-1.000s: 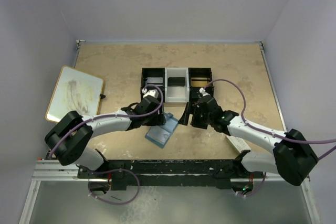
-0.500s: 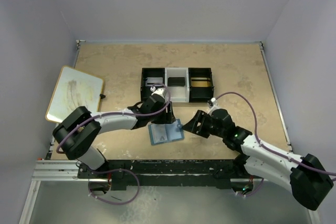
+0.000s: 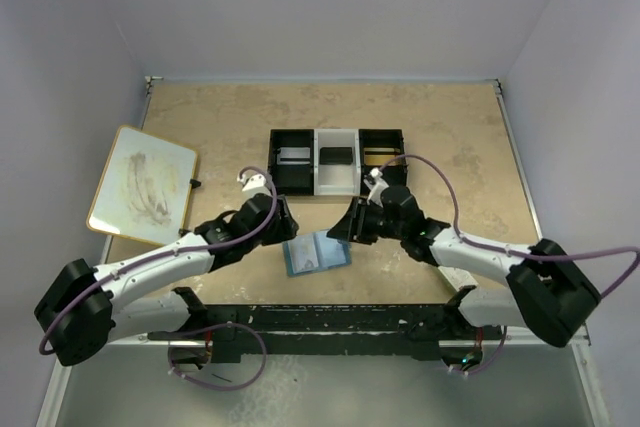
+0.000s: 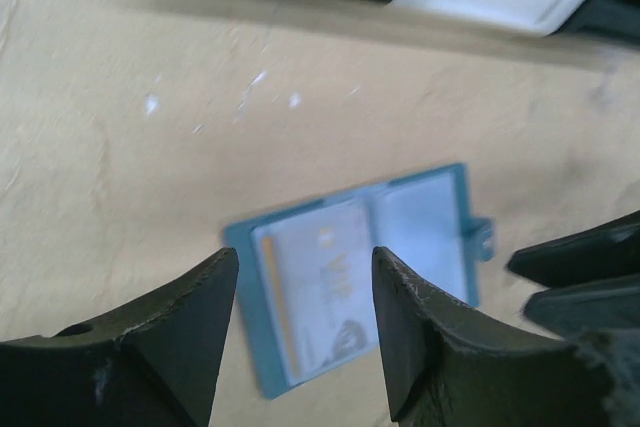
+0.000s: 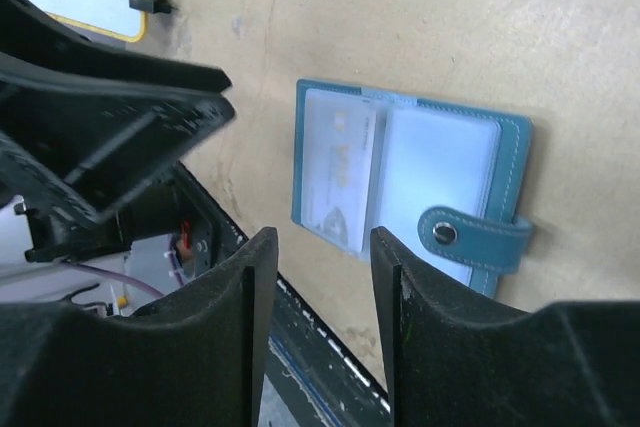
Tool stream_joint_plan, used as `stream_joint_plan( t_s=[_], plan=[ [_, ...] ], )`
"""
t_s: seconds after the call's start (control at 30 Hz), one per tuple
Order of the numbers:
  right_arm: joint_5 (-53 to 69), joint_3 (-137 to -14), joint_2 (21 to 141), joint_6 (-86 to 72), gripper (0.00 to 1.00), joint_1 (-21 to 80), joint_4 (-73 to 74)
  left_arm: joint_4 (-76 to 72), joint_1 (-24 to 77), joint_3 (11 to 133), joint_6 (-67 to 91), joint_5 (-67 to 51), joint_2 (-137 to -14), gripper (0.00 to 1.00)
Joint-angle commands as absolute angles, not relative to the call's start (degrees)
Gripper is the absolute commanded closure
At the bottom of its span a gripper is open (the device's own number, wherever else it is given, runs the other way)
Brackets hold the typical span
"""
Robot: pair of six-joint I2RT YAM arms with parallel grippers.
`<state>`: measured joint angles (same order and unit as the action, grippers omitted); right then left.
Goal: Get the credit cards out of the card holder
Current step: Adjust the card holder at the center of the board.
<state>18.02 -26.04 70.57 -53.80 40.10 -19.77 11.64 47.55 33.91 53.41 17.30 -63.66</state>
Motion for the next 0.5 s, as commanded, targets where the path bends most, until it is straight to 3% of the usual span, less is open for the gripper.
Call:
stream_joint_plan(
  t_s=[0.0, 0.13, 0.33, 0.47],
  plan=[
    [22.7, -30.4, 75.8, -50.9, 0.56, 40.8, -24.7, 14.8, 47.5, 30.4, 57.1, 16.4, -61.1, 0.46],
    [19.0, -35.0, 81.6, -49.8, 0.59, 43.9, -18.4, 14.5, 47.5, 29.6, 57.7, 16.4, -59.4, 0.48],
    [18.4, -39.7, 88.4, -48.6, 0.67, 45.9, -16.9, 12.9, 47.5, 29.8, 56.9, 13.2, -61.0, 0.63],
    [18.1, -39.9, 90.2, -49.2, 0.67, 46.0, -16.3, 12.7, 47.5, 29.8, 56.3, 11.7, -61.6, 0.63]
  ],
)
